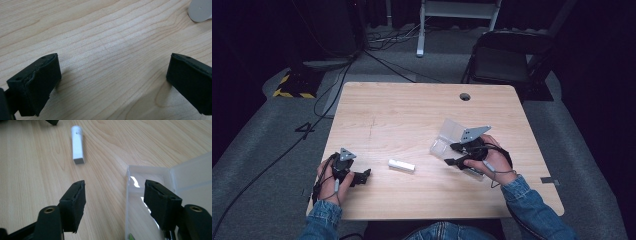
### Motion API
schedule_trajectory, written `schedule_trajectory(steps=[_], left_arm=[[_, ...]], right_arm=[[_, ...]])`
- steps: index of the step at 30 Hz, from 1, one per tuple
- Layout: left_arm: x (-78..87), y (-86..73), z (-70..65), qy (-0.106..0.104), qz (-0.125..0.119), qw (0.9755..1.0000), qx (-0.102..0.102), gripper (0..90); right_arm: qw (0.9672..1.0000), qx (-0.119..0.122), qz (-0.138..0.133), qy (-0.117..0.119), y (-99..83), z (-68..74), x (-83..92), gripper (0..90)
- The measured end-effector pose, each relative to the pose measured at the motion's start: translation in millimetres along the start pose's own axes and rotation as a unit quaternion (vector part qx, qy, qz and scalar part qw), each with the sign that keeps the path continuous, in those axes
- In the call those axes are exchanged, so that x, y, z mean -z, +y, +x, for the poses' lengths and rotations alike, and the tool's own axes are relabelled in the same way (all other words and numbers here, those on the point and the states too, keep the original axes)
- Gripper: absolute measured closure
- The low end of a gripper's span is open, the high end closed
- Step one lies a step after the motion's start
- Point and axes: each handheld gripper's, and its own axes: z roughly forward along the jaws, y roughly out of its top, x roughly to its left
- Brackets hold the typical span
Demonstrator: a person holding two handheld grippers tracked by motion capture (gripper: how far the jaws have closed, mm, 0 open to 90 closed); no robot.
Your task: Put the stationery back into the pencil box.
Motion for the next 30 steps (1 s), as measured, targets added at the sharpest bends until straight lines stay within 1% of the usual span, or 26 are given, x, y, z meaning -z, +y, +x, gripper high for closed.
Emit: schedule_trajectory(steps=[3, 7, 12, 14, 16, 17, 18, 19, 20, 23, 24, 25, 27, 28, 29, 30], left_arm=[[0.0, 0.0, -0.1, 0.000, 0.000, 1.0000, 0.001, 0.0], [-0.1, 0.1, 0.0, 0.000, 0.000, 1.0000, 0.001, 0.0], [-0.7, 0.8, -0.1, 0.000, 0.000, 1.0000, 0.002, 0.0], [-0.6, 0.8, 0.0, 0.001, 0.000, 1.0000, 0.001, 0.0], [-0.7, 0.8, -0.1, 0.000, 0.000, 1.0000, 0.002, 0.0], [-0.7, 0.8, -0.1, 0.000, 0.000, 1.0000, 0.002, 0.0], [-0.7, 0.8, -0.1, 0.000, 0.000, 1.0000, 0.002, 0.0], [-0.7, 0.8, -0.1, 0.000, 0.000, 1.0000, 0.002, 0.0], [-0.6, 0.8, 0.0, 0.001, 0.000, 1.0000, 0.000, 0.0], [-0.5, 0.6, 0.0, -0.001, 0.000, 1.0000, 0.001, 0.0], [-0.4, 0.3, -0.4, 0.000, -0.001, 1.0000, 0.002, 0.0], [-0.2, 0.1, -0.5, 0.000, -0.001, 1.0000, 0.002, 0.0], [0.3, -0.5, -0.7, 0.002, -0.001, 1.0000, 0.003, 0.0], [0.4, -0.6, -1.0, 0.005, -0.001, 1.0000, 0.005, 0.0], [0.4, -0.6, -1.0, 0.005, -0.001, 1.0000, 0.005, 0.0], [0.3, -0.6, -0.8, 0.004, -0.001, 1.0000, 0.005, 0.0]], right_arm=[[1.0000, 0.007, -0.003, 0.006, 10.1, 5.2, -6.3, 35.1], [0.9999, 0.009, -0.005, 0.007, 17.1, 8.6, -10.8, 35.5], [0.9999, 0.011, -0.007, 0.010, 29.2, 15.4, -21.4, 35.9], [0.9998, 0.011, -0.007, 0.012, 30.5, 16.5, -23.3, 35.9], [0.9997, 0.015, -0.003, 0.017, 35.8, 21.2, -32.2, 36.0], [0.9997, 0.015, -0.003, 0.017, 35.8, 21.2, -32.2, 36.0], [0.9996, 0.018, -0.001, 0.019, 38.1, 23.5, -37.5, 36.2], [0.9996, 0.018, -0.001, 0.019, 38.1, 23.5, -37.5, 36.2], [0.9996, 0.019, 0.001, 0.020, 40.0, 25.6, -42.7, 36.4], [0.9996, 0.017, 0.001, 0.025, 41.5, 28.0, -47.6, 36.7], [0.9995, 0.016, 0.002, 0.029, 42.6, 30.2, -52.7, 36.7], [0.9995, 0.016, 0.002, 0.029, 42.6, 30.2, -52.7, 36.7], [0.9993, 0.016, 0.004, 0.032, 43.8, 32.5, -58.5, 37.0], [0.9992, 0.017, 0.006, 0.035, 45.0, 35.0, -64.7, 37.7], [0.9992, 0.017, 0.006, 0.035, 45.0, 35.0, -64.7, 37.7], [0.9991, 0.017, 0.007, 0.038, 46.0, 37.3, -70.8, 39.1]])
